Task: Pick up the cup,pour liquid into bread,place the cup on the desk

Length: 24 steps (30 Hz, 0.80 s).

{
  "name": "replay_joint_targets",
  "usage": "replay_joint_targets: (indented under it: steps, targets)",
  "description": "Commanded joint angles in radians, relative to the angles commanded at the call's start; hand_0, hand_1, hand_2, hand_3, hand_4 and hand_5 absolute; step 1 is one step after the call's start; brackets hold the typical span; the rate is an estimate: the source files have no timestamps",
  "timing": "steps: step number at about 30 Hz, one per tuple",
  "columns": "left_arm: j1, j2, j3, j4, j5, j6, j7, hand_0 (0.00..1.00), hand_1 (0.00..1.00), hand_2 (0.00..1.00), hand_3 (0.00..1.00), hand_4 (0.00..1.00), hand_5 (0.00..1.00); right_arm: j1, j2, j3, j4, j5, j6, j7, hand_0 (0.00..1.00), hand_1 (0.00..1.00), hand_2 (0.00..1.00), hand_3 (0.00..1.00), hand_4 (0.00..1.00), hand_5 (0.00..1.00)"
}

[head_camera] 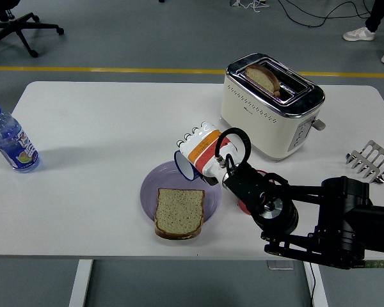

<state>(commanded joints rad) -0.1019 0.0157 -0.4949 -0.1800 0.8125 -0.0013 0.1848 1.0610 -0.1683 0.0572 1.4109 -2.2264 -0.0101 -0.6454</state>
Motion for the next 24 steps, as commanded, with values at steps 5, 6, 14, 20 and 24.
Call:
replay_joint_targets:
  steps: [5,6,14,20,24]
  targets:
    - [0.001,-0.001,0.000,0.000,0.000,0.000,0.000,0.679,0.744,0.754,0.647,0.410,0.998,0.000,0.004,0.005,-0.002,0.005,-0.009,0.000,0.131,0.126,0.315,0.413,0.650,0.111]
    - [0.001,-0.001,-0.001,0.000,0.001,0.000,0.000,0.679,0.744,0.754,0.647,0.410,0.998,-0.003,0.005,0.010,-0.003,0.008,-0.012,0.000,0.131,0.126,0.315,0.413,0.650,0.111]
    - [0.001,-0.001,-0.002,0.000,0.003,-0.001,0.001,0.679,0.744,0.755,0.646,0.410,0.998,-0.045,-0.004,0.080,0.012,0.010,-0.076,0.000,0.128,0.125,0.314,0.413,0.650,0.115]
    - [-0.001,-0.001,-0.007,0.000,0.006,-0.001,0.001,0.680,0.744,0.754,0.646,0.410,0.998,-0.106,-0.044,0.213,0.052,0.073,-0.183,0.000,0.130,0.122,0.313,0.411,0.656,0.131]
    - [0.000,-0.002,-0.012,0.000,0.008,0.000,0.000,0.679,0.743,0.754,0.646,0.410,0.998,-0.166,-0.083,0.354,0.109,0.189,-0.262,0.000,0.144,0.126,0.321,0.423,0.653,0.144]
